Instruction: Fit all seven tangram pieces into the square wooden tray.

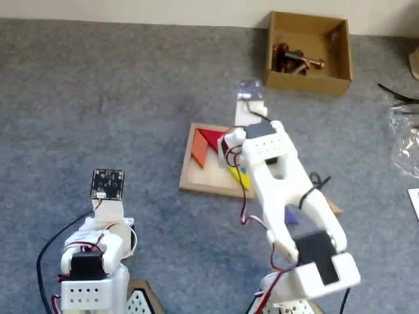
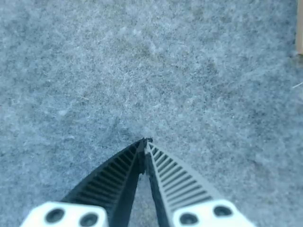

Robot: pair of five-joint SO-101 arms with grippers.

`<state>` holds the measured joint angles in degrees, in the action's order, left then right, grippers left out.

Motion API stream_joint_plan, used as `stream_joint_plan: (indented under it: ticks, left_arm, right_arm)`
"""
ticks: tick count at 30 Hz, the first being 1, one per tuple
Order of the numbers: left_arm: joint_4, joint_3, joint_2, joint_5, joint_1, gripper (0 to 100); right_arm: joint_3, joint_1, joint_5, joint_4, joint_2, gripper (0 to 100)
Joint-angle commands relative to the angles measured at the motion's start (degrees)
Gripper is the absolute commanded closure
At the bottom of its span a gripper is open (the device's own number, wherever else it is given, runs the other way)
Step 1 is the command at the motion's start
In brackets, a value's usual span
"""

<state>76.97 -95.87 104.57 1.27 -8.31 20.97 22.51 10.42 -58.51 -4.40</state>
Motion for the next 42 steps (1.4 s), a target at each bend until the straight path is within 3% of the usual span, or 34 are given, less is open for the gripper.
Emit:
stream_joint_plan:
  ticks: [1, 11, 42]
  left_arm:
    - [0.4, -1.3, 0.3, -0.4, -0.7, 99]
    - [0.4, -1.3, 0.3, -0.4, -0.7, 99]
    - [0.4, -1.3, 0.3, -0.4, -0.7, 99]
  right_arm:
    - [0.0, -0.7, 0.8, -0.5, -7.3, 86.1]
    - [7.6, -0.6, 0.8, 6.2, -8.9, 86.1]
    - [8.0, -0.4, 0.8, 6.0, -9.0, 86.1]
